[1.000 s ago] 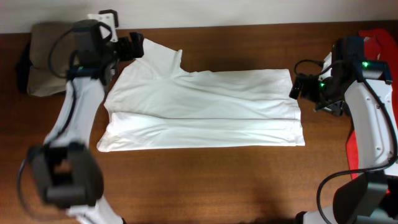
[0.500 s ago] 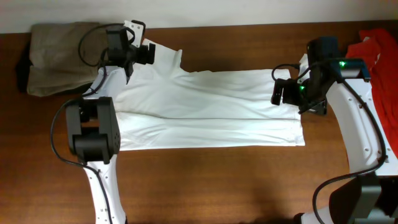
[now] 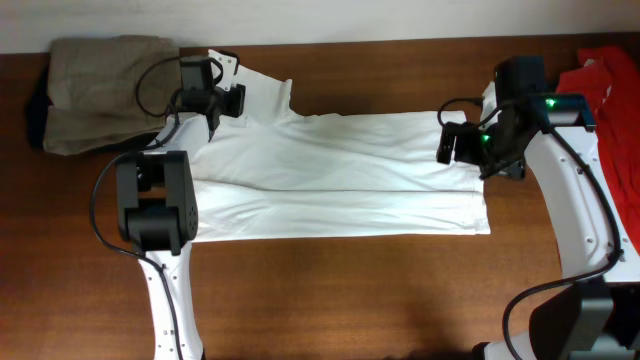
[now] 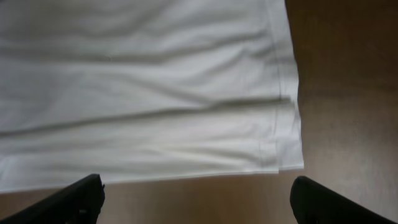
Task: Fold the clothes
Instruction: 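Grasp the T-shirt's upper shoulder corners with both grippers, then fold the top edge down over the folded hem with both grippers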
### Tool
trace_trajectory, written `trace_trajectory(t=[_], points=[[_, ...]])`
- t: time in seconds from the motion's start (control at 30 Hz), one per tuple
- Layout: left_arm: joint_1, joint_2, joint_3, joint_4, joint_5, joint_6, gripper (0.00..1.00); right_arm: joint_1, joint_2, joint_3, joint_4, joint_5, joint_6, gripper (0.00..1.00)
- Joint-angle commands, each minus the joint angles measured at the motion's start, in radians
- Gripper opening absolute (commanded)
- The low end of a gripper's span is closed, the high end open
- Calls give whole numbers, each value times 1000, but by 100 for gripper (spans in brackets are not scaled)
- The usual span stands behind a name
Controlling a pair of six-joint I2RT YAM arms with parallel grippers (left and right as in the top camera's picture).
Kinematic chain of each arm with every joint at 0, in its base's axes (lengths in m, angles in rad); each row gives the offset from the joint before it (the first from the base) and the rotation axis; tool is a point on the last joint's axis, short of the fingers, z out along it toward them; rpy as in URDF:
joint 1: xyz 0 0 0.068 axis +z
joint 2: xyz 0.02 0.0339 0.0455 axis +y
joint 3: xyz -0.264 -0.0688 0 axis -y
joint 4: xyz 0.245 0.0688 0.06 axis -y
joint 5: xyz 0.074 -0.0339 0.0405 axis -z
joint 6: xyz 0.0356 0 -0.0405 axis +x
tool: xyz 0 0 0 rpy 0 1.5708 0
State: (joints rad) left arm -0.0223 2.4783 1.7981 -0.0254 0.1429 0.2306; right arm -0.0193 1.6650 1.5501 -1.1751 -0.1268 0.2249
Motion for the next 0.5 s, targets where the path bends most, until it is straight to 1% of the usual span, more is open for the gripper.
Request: trace_trajectory(t=[0.0,0.03,0.07,0.13,0.23,0.3,0.33,0.37,0.4,0.47], points=[[3,26,13,-58,-9,10,11,6,-1,2,71,64,-8,98],[3,26,13,-72,-9,10,2,6,-1,2,103,82,-8,98],[3,26,13,-84,-9,10,1,6,-1,2,138,99,-12,99],[3,26,13,-112,-9,10,1,5,-1,2,239,141,-13,99],[3,26,13,-138,-10,10,1,4,14,2,362,140,-54,99],[3,26,13,-141,-9,10,1,4,40,2,416,151,-69,99],[3,26,13,-141,-9,10,1,4,69,2,451,181,-69,96],[3,26,13,-141,-9,10,1,4,109,2,488,204,-69,89],[3,26,13,-147,-9,10,1,-1,150,3,522,206,-68,88],[3,26,13,-163,-9,10,1,-10,251,16,572,198,-75,88]])
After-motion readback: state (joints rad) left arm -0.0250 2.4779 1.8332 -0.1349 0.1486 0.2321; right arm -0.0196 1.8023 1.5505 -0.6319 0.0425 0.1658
